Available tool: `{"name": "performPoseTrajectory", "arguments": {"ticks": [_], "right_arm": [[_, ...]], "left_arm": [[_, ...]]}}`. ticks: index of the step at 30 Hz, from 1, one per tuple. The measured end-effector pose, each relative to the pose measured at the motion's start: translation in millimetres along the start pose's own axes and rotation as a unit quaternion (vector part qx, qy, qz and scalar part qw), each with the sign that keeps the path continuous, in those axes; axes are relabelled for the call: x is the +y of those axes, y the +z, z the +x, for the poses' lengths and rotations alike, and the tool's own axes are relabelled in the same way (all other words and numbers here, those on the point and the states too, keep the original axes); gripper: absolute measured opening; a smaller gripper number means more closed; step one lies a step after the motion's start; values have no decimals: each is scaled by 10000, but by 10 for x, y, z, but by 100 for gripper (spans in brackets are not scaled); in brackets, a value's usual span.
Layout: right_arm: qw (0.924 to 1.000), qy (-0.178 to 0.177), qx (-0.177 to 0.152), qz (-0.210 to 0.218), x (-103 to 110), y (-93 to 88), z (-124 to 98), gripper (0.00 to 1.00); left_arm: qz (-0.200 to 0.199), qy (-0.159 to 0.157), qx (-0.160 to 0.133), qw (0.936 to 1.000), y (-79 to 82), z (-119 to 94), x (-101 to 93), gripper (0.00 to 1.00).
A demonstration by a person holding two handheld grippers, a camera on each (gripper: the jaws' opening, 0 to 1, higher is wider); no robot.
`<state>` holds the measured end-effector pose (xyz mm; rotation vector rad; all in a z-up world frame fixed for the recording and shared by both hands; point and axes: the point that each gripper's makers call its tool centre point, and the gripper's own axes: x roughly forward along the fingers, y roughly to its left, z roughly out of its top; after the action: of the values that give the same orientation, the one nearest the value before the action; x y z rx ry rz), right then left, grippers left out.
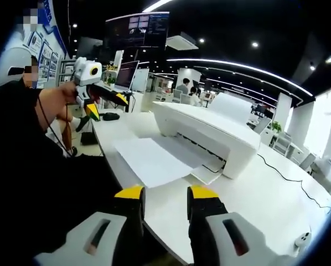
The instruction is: Remove the paper from the printer output slot and place it on top of the printer
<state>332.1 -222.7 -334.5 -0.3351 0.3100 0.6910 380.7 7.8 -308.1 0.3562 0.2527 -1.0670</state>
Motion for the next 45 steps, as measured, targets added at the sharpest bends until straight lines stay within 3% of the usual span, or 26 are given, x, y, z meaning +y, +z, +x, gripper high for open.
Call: {"name": "performPoseTrajectory", "arguments": {"ticks": [45], "right_arm": [[9999,-7,98,126,-9,-79,1,27]], "left_arm": [[-48,-191,168,9997,-103,259,-26,68]]}}
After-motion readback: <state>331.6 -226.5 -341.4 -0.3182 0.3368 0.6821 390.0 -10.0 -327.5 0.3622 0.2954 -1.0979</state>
